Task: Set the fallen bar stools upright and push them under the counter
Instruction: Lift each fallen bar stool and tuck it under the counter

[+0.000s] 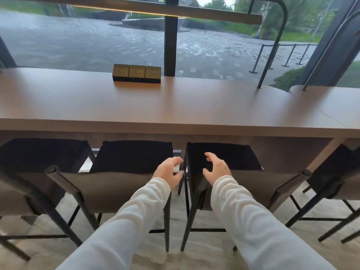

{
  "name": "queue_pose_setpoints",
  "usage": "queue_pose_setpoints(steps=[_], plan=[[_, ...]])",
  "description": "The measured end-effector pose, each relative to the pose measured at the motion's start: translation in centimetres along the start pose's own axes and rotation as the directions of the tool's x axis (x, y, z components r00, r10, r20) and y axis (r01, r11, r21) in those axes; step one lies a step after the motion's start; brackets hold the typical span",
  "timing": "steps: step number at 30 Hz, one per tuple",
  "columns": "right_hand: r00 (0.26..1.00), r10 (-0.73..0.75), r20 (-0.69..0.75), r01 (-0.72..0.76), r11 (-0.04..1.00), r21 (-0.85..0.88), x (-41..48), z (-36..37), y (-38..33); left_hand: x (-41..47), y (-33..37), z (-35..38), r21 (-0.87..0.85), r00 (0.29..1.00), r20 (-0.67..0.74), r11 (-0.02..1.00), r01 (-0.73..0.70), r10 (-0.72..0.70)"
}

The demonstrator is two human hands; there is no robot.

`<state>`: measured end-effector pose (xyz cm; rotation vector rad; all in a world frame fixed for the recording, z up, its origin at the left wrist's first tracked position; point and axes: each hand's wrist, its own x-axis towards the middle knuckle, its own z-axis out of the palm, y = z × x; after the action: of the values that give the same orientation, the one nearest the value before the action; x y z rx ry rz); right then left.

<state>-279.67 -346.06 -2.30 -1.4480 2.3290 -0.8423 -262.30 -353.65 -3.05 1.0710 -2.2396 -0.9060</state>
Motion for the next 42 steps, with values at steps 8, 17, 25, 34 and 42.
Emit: queue_pose_setpoints(steps=[8,17,25,34,42], plan=[[0.967,0.142,0.212,-0.004,0.839,-0.544,2.3,-4.8,8.7,5.1,6.4,10.0,0.354,0.967,0.249,0.925,-0.136,0.046],[0.965,0.169,0.2,-0.013,0.794,-0.608,3.0,-5.3,11.5,6.6,8.2,13.1,0.689,0.94,0.307,0.716,-0.11,-0.15],[0.953,0.245,0.179,-0.095,0.801,-0.591,2.7,-5.4,10.5,6.2,9.4,12.3,0.692,0.928,0.309,0.718,-0.069,-0.208],[0.954,0.258,0.153,-0.12,0.795,-0.595,2.0,-5.3,10.3,5.5,8.6,12.3,0.71,0.929,0.34,0.688,-0.151,-0.147],[0.956,0.258,0.139,-0.128,0.795,-0.592,1.7,-5.0,9.9,5.5,7.6,12.2,0.712,0.933,0.35,0.67,-0.209,-0.081]])
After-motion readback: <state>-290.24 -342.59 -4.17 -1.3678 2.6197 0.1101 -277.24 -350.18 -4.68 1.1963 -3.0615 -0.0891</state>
